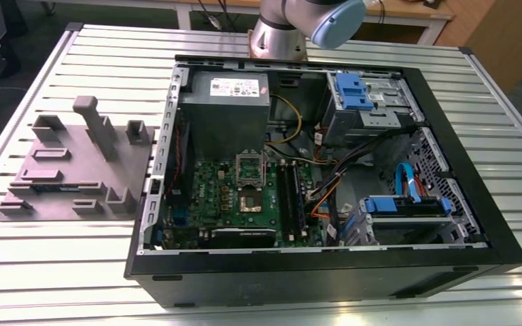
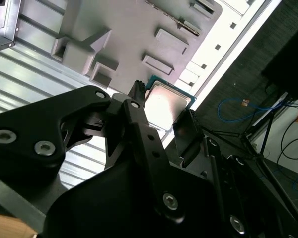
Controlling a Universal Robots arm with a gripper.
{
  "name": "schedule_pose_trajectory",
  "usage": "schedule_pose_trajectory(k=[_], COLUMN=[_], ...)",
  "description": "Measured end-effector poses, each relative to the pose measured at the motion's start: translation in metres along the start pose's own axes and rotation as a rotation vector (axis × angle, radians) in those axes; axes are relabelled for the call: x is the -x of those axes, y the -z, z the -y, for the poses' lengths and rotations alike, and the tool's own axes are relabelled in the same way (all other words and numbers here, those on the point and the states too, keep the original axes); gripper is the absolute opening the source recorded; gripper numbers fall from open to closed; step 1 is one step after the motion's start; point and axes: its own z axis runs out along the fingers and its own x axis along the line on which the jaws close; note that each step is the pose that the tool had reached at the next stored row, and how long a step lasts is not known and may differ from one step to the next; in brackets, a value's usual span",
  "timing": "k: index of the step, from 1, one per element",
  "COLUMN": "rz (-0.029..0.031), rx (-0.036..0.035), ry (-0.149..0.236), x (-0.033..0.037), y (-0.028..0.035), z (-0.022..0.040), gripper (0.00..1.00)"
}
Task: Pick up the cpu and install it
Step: 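Pick up the cpu and move it towards the insertion slot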
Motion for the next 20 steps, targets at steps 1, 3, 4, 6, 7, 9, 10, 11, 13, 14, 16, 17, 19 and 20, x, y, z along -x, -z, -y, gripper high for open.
schedule_pose_trajectory(k=[1,3,4,6,7,9,10,11,13,14,16,17,19,20], rz=[-0.0001,0.0,-0.0001,0.0,-0.0001,-0.0001,-0.0001,0.0,-0.0001,0.0,-0.0001,-0.0001,0.0,0.0], rx=[0.0,0.0,0.0,0.0,0.0,0.0,0.0,0.0,-0.0001,-0.0001,0.0,0.0,0.0,-0.0001], ry=[0.0,0.0,0.0,0.0,0.0,0.0,0.0,0.0,0.0,0.0,0.0,0.0,0.0,0.0], x=[0.0006,0.0015,0.002,0.0027,0.003,0.0035,0.0038,0.0042,0.005,0.0054,0.0062,0.0067,0.0076,0.0079], y=[0.0,0.0,0.0,0.0,0.0,0.0,0.0,0.0,0.0,0.0,0.0,0.0,0.0,0.0], z=[0.0,0.0,0.0,0.0,0.0,-0.0001,0.0,-0.0001,0.0,0.0,-0.0001,-0.0001,-0.0001,-0.0001], gripper=[0.48,0.48,0.48,0.48,0.48,0.48,0.48,0.48,0.48,0.48,0.48,0.48,0.48,0.48])
